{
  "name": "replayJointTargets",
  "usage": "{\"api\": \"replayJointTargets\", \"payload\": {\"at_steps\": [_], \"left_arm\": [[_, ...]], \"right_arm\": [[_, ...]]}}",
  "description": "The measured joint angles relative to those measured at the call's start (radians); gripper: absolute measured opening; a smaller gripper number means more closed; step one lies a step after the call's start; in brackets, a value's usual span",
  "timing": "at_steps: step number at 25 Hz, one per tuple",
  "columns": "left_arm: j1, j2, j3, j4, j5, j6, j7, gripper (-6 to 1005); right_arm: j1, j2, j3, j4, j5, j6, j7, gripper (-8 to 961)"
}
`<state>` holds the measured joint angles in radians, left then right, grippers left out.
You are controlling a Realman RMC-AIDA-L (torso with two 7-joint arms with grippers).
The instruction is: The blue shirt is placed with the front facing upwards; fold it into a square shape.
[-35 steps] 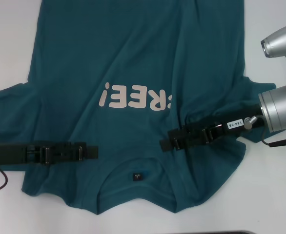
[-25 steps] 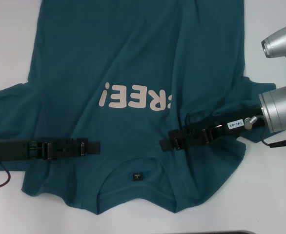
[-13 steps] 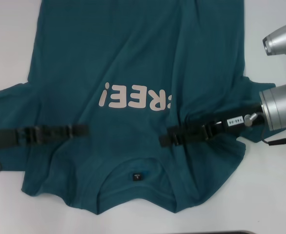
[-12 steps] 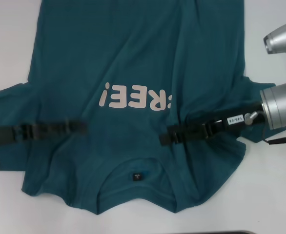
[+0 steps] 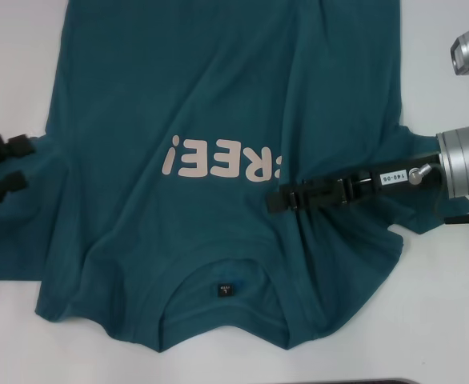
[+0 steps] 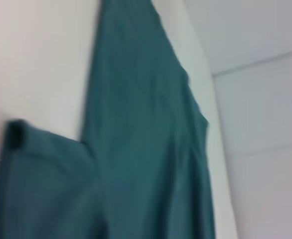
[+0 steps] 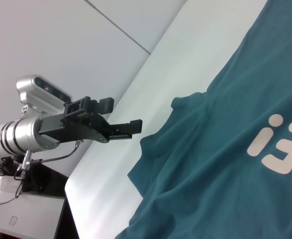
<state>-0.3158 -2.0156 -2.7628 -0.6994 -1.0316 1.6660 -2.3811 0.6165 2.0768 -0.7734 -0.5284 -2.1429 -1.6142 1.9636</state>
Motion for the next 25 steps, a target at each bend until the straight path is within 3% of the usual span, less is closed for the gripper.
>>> {"api": "replayJointTargets", "payload": {"at_steps": [5,13,25], "left_arm": [[0.03,0.02,-0.001,0.01,0.001,-0.061,-0.027,828],[0.05,0.025,-0.002,0.007,0.037,-0.15,-0.071,827],[0.058,0.04,-0.003,-0.003,0.051,-0.149,-0.067,828]], "right_arm": [[0.0,0.0,0.0,-0.002,0.0,0.001,0.001,748],[0.0,0.0,0.0,0.002,0.0,0.008,0.003,748],[0.0,0.0,0.0,0.002,0.0,0.008,0.003,748]]}}
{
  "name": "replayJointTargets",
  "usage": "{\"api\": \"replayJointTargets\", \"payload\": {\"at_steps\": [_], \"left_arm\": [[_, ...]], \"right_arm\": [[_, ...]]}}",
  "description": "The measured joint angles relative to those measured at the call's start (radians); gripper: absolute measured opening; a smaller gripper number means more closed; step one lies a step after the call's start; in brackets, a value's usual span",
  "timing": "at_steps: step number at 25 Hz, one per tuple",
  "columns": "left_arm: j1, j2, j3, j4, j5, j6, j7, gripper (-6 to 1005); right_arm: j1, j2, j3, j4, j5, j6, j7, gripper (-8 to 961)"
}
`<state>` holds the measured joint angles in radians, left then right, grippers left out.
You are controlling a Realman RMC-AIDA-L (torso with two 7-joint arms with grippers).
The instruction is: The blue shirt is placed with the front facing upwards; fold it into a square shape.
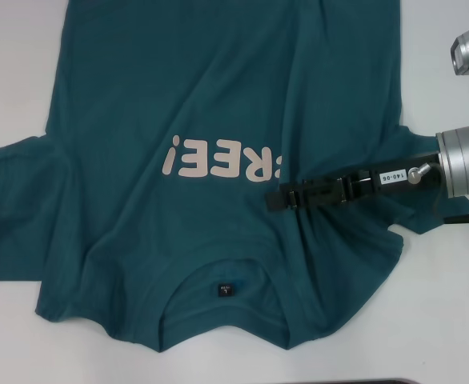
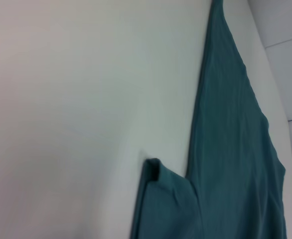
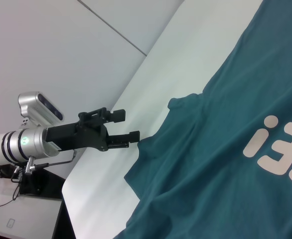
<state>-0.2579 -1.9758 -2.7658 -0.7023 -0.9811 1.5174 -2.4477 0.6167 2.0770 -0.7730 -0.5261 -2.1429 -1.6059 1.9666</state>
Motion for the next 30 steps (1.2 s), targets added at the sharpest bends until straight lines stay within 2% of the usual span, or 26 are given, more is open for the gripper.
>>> {"api": "replayJointTargets", "payload": {"at_steps": [9,30], "left_arm": [[0.013,0.006,0.001,0.0,0.025,-0.007,0.0,828],[-0.033,-0.016,0.032,0.009,0.076,-0.038,0.005,827]], "right_arm": [[0.0,-0.002,0.0,-0.001,0.0,0.0,0.0,748],[-0.009,-0.003,0.0,-0.004,0.0,0.0,0.0,748]]}}
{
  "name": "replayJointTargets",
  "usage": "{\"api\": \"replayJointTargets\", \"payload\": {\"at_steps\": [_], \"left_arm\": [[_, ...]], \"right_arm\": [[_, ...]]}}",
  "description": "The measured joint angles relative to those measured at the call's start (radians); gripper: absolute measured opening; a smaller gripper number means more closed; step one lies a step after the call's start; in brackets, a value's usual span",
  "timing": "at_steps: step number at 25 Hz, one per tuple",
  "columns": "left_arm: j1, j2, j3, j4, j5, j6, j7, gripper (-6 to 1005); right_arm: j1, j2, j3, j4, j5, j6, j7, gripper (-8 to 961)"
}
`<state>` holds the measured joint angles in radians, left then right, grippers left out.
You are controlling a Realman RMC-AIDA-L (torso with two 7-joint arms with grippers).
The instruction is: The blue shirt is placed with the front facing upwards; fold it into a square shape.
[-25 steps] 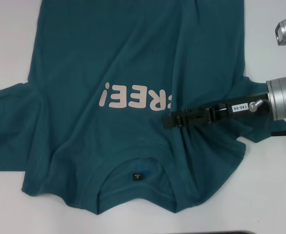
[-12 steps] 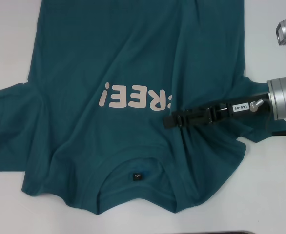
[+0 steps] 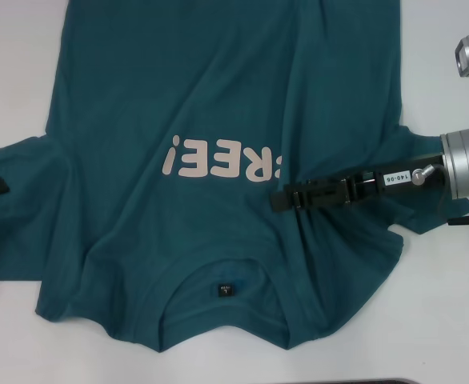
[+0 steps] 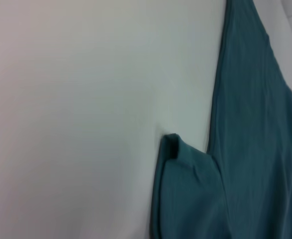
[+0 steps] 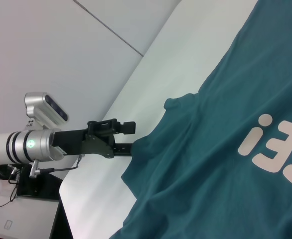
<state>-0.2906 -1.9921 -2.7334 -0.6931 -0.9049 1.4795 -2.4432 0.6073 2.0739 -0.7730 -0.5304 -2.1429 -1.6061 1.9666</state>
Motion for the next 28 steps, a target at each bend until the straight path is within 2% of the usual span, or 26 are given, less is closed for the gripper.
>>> {"api": "replayJointTargets", "payload": {"at_steps": [4,7,12,18,25,28], "left_arm": [[-0.019,-0.005,0.022,0.001,0.003,-0.009,-0.015,828],[-0.024,-0.016,0.006,-0.017,-0.014,0.013,-0.011,828],[-0.021,-0.022,0.007,-0.036,-0.014,0.026,-0.016,744],[-0.021,-0.022,0.009,-0.036,-0.002,0.021,-0.025,497],[-0.018,-0.019,0.012,-0.047,0.004,0.025,-0.02,280],[-0.013,-0.023,0.039,-0.091,0.005,0.03,0.021,170]], "right_arm": [[-0.001,0.0,0.0,-0.001,0.0,0.0,0.0,748],[-0.007,-0.002,0.001,0.0,0.0,0.0,0.0,748],[-0.016,-0.003,0.013,0.0,0.0,-0.004,0.0,748],[-0.019,-0.005,0.022,0.0,0.0,-0.008,0.0,748],[-0.02,-0.006,0.023,0.001,0.0,-0.008,0.0,748],[-0.02,-0.006,0.023,-0.001,0.0,-0.005,0.0,748]]}}
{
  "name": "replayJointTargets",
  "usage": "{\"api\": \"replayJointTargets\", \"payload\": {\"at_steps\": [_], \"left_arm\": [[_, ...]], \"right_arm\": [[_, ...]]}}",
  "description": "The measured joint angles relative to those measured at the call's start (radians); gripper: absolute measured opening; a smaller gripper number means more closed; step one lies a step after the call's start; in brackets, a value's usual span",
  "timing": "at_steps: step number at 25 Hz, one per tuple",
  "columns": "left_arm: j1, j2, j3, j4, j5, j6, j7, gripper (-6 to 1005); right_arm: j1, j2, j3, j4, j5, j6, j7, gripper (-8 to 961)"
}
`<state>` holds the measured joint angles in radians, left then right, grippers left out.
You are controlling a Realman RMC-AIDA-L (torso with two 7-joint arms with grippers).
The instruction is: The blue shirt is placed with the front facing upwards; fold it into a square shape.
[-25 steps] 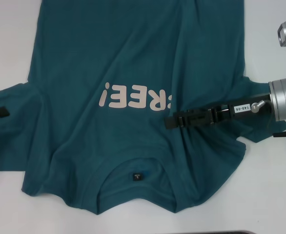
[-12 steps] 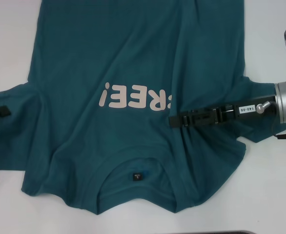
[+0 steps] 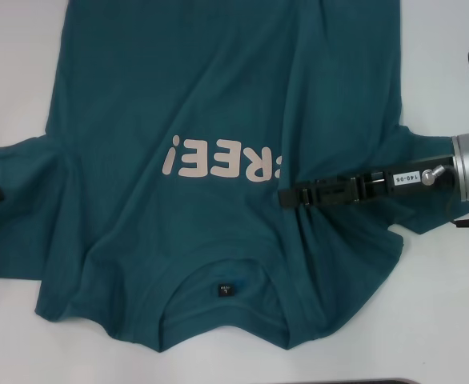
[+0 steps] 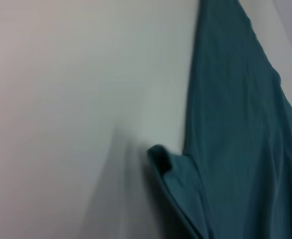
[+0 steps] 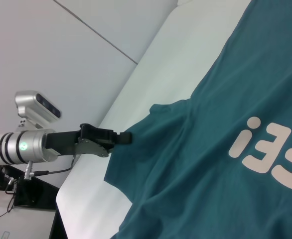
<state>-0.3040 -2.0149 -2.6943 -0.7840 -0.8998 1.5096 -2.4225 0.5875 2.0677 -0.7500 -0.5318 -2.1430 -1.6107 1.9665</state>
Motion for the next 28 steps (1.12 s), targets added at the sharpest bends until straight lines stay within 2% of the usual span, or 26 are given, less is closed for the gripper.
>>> {"api": "replayJointTargets", "payload": {"at_steps": [3,9,16,21,28], "left_arm": [[0.0,-0.003,0.006,-0.021,-0.003,0.015,0.072,52],[0.001,-0.04,-0.005,-0.098,-0.01,0.023,0.218,3],[0.001,-0.067,-0.004,-0.153,-0.009,0.022,0.321,3],[0.005,-0.069,-0.005,-0.158,-0.003,0.023,0.326,3],[0.023,-0.058,-0.009,-0.212,0.011,0.0,0.274,3]], "right_arm": [[0.0,0.0,0.0,-0.001,0.0,0.003,0.0,748],[0.0,-0.001,0.0,-0.004,0.0,0.004,-0.001,749],[0.0,-0.001,0.0,-0.004,0.0,0.006,-0.004,749],[0.0,-0.001,0.0,-0.004,0.0,0.006,-0.003,749],[0.0,-0.002,0.0,-0.002,0.0,0.006,-0.001,749]]}}
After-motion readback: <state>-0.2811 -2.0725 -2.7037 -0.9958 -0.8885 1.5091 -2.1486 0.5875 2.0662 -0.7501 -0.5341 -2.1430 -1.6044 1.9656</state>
